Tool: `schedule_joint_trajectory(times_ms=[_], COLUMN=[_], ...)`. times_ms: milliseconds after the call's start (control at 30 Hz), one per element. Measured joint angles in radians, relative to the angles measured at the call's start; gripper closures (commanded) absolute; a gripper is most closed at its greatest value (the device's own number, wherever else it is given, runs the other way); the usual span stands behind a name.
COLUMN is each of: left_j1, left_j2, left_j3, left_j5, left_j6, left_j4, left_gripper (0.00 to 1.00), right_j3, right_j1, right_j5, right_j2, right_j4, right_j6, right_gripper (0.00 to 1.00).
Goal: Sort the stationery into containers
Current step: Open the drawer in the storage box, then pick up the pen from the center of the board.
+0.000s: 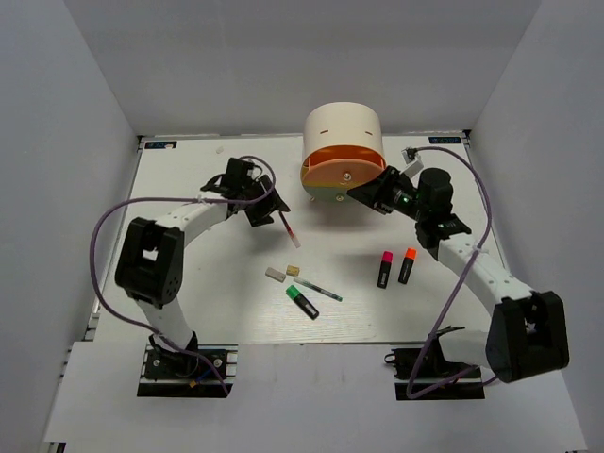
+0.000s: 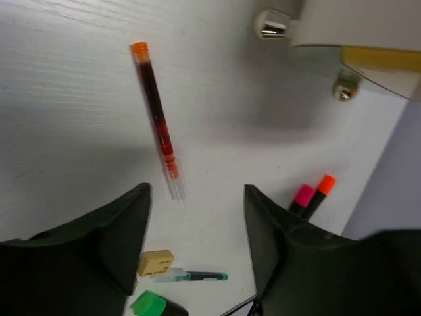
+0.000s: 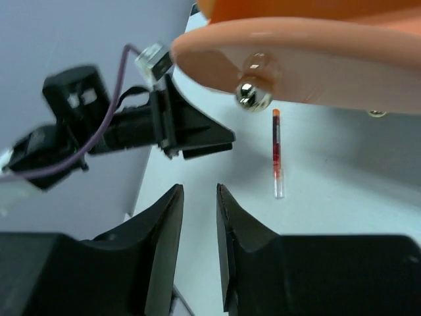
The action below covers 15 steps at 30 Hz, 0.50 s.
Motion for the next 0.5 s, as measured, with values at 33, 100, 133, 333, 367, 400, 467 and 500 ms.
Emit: schedule_joint_trajectory(times_ms=[33, 100, 133, 333, 367, 400, 467, 500], left_j1=[-0.013, -0.035, -0.045, -0.092, -0.097, -0.102, -0.11, -0.113], left_j2=[0.032, 0.093, 0.124, 0.309, 0.33, 0.351, 0.388, 0.402], left_j3=[0.038, 0.107, 0.142, 0.359, 0.385, 0.416, 0.466, 0.486], left_j5=[-0.026, -0.064, -0.08, -0.165, -0.176, -0.187, -0.207, -0.217], left_j6=[0.002, 0.005, 0.008, 0.007, 0.008, 0.007, 0.007, 0.006], left_j4=[-0.039, -0.116, -0.149, -0.34, -0.362, -0.393, -0.432, -0.452], left_gripper=[0.43, 0.5, 0.5, 0.45, 0.44, 0.43, 0.43, 0.43], right_j3=[-0.016, -0.05, -0.066, -0.15, -0.161, -0.169, -0.182, -0.188], right_j1=[0.0, -0.001, -0.001, -0.013, -0.014, -0.015, -0.019, -0.021], right_j5=[-0.003, -0.006, -0.005, -0.004, -0.003, -0.001, 0.003, 0.007], right_j2=[-0.031, -0.09, -0.116, -0.234, -0.246, -0.256, -0.269, -0.275], right_j4=[-0.006, -0.02, -0.024, -0.05, -0.053, -0.058, -0.063, -0.063], right_j6=[-0.04, -0.114, -0.15, -0.311, -0.323, -0.335, -0.348, -0.352], right_gripper=[0.72, 0.73, 0.73, 0.73, 0.73, 0.73, 0.73, 0.73])
